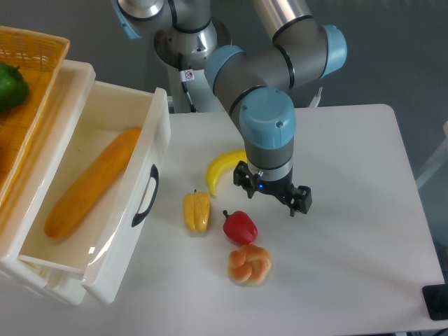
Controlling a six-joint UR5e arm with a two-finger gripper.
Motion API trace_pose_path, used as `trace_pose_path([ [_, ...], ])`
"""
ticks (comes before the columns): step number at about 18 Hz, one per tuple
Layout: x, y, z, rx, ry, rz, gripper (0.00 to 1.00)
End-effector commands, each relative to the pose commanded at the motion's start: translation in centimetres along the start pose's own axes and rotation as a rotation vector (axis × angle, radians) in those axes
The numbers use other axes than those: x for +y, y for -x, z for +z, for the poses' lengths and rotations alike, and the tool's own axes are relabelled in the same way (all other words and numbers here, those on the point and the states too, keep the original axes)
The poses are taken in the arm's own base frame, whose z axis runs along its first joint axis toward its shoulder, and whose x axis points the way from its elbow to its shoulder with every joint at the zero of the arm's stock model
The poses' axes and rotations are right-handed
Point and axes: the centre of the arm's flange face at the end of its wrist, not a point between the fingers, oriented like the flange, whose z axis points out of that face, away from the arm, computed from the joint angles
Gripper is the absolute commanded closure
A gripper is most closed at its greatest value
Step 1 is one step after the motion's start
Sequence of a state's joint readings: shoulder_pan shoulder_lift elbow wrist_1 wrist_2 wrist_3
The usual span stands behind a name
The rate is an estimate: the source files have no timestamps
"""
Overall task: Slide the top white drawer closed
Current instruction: 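Move the gripper down and toward the open white drawer's front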
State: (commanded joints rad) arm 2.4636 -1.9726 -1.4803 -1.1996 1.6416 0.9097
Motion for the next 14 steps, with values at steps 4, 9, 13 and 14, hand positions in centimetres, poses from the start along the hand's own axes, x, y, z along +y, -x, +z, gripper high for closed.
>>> trace_pose_path([
  [4,-1.0,-0.6,0.8,0.061,-0.052,-0.094,0.0],
  [9,-3.2,-3.4,2.0,0.084,-0.033,-0.18,0.0],
  [13,-4.0,-4.8,2.4,0.1,-0.032,-0.176,0.0],
  [14,-4.2,-5.1,2.4,0.116,-0.043,-0.183,0.0],
])
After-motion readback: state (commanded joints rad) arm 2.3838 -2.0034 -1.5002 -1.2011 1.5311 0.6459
